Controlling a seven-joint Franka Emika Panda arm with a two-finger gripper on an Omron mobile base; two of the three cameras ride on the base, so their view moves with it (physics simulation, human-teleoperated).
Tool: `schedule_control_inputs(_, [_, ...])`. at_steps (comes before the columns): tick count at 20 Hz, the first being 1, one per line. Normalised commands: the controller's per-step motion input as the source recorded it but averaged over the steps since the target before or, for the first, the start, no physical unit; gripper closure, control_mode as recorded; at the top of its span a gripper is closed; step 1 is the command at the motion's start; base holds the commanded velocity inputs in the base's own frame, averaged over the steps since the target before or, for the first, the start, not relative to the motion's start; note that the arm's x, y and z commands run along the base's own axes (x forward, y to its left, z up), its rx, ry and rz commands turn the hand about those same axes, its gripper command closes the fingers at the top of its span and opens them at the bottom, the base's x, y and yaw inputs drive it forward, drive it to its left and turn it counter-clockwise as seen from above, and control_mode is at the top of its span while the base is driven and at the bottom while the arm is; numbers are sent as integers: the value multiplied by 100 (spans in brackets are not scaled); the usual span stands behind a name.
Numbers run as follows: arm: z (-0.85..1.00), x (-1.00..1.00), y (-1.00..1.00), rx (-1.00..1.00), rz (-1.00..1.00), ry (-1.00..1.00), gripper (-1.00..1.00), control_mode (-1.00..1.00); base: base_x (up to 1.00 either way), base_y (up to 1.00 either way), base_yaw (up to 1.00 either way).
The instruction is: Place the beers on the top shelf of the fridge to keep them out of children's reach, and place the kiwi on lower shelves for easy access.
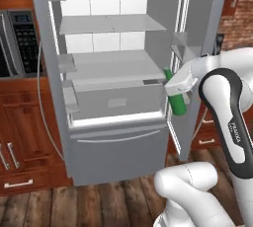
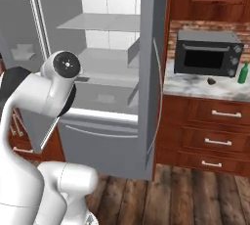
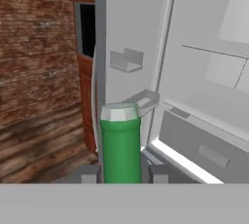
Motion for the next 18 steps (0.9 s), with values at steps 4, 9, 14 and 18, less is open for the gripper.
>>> schedule_control_inputs(4, [0, 0, 0, 0, 0, 0, 100, 100, 29, 42, -34])
schedule_control_inputs(9, [0, 0, 0, 0, 0, 0, 100, 100, 39, 42, -28])
schedule_control_inputs(14, [0, 0, 0, 0, 0, 0, 100, 100, 45, 54, -25])
schedule_control_inputs(18, [0, 0, 0, 0, 0, 0, 100, 100, 48, 49, -18])
